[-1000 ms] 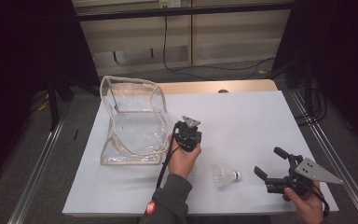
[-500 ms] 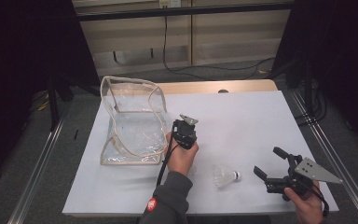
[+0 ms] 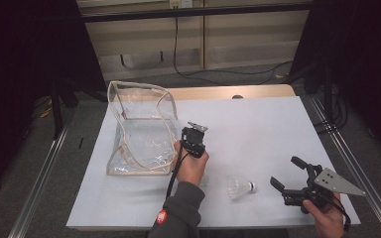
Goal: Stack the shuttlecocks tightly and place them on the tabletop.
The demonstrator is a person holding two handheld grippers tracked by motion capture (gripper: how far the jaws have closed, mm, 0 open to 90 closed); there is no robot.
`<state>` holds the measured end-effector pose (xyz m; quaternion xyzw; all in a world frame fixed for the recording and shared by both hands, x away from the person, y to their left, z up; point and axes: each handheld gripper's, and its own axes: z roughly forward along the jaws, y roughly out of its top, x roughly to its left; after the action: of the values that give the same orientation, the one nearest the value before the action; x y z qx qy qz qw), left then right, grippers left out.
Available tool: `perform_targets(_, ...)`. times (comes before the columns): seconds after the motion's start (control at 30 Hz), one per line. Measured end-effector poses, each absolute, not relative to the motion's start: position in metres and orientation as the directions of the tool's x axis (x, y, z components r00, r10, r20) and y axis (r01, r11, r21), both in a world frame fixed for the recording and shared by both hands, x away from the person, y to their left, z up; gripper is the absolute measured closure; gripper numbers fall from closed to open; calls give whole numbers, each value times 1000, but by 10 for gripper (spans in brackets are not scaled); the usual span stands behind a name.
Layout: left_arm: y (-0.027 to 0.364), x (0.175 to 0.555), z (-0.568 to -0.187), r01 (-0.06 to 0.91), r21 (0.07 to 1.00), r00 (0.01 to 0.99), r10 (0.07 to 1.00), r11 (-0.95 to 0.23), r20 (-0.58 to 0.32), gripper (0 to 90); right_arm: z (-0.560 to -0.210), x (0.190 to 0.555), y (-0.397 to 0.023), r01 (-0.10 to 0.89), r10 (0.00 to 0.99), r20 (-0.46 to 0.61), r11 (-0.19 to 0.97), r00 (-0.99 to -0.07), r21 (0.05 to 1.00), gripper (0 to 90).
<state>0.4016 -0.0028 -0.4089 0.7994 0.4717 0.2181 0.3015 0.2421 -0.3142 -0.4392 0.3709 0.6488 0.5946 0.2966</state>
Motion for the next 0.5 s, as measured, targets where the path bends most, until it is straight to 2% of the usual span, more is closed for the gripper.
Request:
perform_targets(0.17,-2,402,-410,628,673,459,884,-390,84,893,-439,242,-315,125,835,53,20,-547,992,3)
perform_targets(0.37,-7,401,-412,600,694,504,862,-397,57,897,-438,242,-313,124,833,54,17,-550,992,3)
perform_targets(0.5,-9,402,-412,587,717,516,856,-376,27,867,-438,242,-312,124,831,52,20,-553,992,3)
